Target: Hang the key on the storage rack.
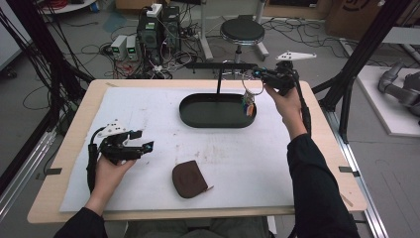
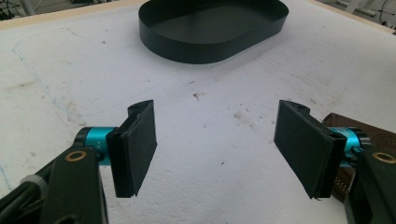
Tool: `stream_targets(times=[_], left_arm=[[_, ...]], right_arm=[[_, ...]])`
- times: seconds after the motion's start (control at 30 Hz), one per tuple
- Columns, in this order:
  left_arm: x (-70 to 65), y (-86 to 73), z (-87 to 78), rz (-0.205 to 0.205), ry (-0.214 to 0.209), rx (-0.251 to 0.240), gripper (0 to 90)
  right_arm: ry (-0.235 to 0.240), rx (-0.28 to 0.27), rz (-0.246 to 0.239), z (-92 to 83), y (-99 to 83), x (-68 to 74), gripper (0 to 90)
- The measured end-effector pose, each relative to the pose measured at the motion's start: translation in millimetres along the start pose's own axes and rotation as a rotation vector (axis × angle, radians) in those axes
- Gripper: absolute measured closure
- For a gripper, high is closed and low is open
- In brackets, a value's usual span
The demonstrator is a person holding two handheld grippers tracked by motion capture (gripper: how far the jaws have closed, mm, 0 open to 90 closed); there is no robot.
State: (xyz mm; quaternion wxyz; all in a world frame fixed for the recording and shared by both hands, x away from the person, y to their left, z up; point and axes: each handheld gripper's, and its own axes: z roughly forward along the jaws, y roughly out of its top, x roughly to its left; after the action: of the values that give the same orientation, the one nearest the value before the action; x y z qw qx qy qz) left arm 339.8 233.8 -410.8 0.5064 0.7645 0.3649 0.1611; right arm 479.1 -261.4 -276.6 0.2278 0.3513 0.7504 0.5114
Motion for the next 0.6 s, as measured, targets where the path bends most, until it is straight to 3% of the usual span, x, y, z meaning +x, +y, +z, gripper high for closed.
stream_targets(times=[0.6], left_arm=[[1.1,-3.0,-1.7,-0.005,0.006,0.006,29.7]], right_arm=[[-0.046,0.024,0.045,21.1,-7.8,-16.5,87.8]])
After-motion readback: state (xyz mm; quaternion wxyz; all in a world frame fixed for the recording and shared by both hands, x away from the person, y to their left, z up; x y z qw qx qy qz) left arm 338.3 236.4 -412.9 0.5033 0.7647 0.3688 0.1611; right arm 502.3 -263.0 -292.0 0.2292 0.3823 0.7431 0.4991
